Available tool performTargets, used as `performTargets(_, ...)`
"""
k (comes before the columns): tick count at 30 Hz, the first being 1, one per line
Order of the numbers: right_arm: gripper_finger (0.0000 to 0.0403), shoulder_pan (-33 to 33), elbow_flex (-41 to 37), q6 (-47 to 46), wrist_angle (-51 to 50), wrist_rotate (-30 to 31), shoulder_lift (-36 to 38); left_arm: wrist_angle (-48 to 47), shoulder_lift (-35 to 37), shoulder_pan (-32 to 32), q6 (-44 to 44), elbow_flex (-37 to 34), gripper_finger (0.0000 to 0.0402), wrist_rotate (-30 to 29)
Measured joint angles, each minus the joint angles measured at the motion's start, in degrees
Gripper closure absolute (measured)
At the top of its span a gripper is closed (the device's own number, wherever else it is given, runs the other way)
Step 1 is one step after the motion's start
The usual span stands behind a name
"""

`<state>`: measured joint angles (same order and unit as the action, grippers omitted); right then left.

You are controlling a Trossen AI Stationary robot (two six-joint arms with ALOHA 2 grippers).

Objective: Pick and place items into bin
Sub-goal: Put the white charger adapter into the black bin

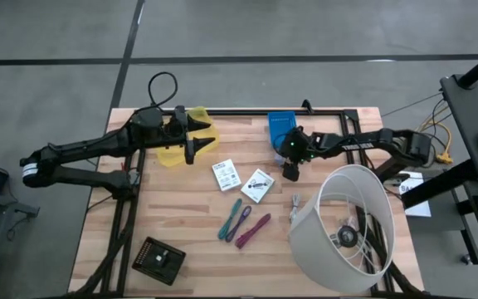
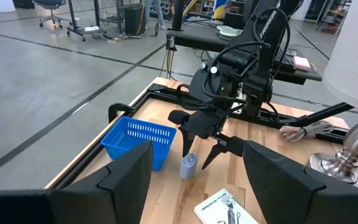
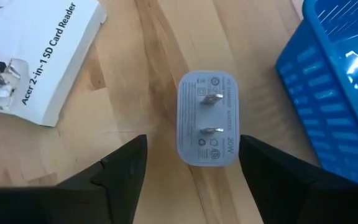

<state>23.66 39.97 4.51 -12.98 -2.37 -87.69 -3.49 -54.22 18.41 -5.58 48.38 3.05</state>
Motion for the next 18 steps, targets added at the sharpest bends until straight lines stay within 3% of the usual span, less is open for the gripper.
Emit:
performTargets(12,0.0204,0.00,0.04,-0.74,3.16,0.90,-1.26,-0.02,0.01,0.02,-0.01,0.00,0.0167,-0.04)
performTargets(18,0.0248,0.00,0.04,-1.11,2.86,1.02,-1.78,-0.13,-0.45,0.02,0.00,-0.02,0.0167,-0.07)
